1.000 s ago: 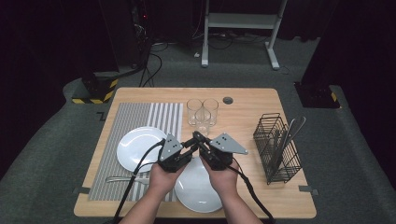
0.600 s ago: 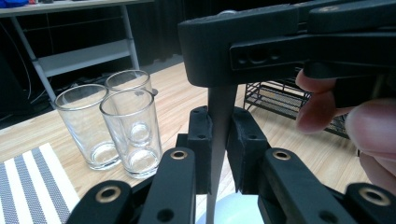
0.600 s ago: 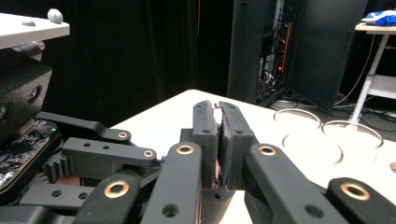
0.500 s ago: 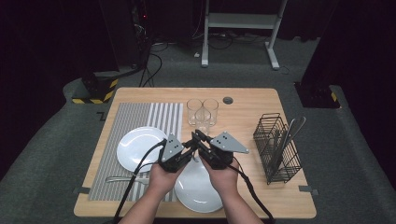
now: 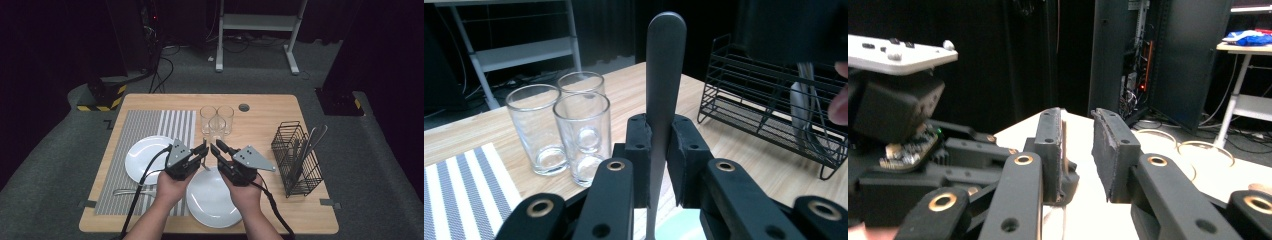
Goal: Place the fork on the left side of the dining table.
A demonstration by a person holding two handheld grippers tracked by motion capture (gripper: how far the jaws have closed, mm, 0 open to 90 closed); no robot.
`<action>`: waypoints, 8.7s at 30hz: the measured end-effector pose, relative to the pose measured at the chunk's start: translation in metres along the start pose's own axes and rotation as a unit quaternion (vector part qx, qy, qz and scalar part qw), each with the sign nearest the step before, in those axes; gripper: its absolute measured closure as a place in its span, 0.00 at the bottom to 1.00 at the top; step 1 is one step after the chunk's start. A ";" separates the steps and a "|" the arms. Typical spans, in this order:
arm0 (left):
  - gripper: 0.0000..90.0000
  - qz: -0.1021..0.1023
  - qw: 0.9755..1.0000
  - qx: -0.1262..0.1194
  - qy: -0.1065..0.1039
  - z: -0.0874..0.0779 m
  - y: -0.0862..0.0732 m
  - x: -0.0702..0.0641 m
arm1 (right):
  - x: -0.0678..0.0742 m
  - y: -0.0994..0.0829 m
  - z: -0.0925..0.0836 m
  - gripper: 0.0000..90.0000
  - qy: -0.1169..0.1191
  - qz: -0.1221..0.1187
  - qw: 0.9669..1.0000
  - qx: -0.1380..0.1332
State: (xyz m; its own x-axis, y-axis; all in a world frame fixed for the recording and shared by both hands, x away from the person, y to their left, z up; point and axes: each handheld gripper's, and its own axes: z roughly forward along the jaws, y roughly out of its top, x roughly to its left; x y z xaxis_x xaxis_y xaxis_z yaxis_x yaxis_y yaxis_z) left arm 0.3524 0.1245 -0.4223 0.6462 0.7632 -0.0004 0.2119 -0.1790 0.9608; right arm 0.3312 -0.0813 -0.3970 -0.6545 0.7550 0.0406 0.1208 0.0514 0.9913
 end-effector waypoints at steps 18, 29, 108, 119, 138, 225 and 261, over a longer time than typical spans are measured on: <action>0.89 -0.019 0.999 -0.015 0.032 -0.013 0.004 0.040 | -0.025 -0.035 -0.013 0.72 -0.036 0.008 0.998 0.043; 0.89 -0.029 0.999 -0.025 0.037 -0.020 0.004 0.064 | -0.040 -0.061 -0.015 0.69 -0.054 0.008 0.995 0.082; 0.89 -0.091 0.990 0.010 0.104 0.051 -0.002 0.172 | -0.054 -0.110 -0.027 0.69 -0.070 0.036 0.991 0.112; 0.89 -0.101 0.989 0.021 0.104 0.059 -0.007 0.176 | -0.052 -0.110 -0.025 0.70 -0.061 0.044 0.991 0.112; 0.88 -0.084 0.988 0.032 0.127 0.051 -0.011 0.179 | -0.049 -0.112 -0.023 0.69 -0.061 0.039 0.990 0.117; 0.75 -0.140 0.969 0.042 0.197 0.000 -0.046 0.233 | -0.043 -0.118 -0.018 0.69 -0.055 0.027 0.989 0.133; 0.71 -0.167 0.965 0.047 0.195 -0.004 -0.066 0.246 | -0.040 -0.121 -0.015 0.69 -0.055 0.021 0.988 0.142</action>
State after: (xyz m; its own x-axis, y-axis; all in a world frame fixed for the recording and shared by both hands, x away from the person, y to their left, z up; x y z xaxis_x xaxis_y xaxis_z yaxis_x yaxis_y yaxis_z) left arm 0.4940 0.3263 -0.4847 0.2090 0.9603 -0.1848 0.4380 0.0770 0.8957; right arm 0.3317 -0.1280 -0.5164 -0.5609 0.8262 0.0526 0.3608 0.1868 0.9138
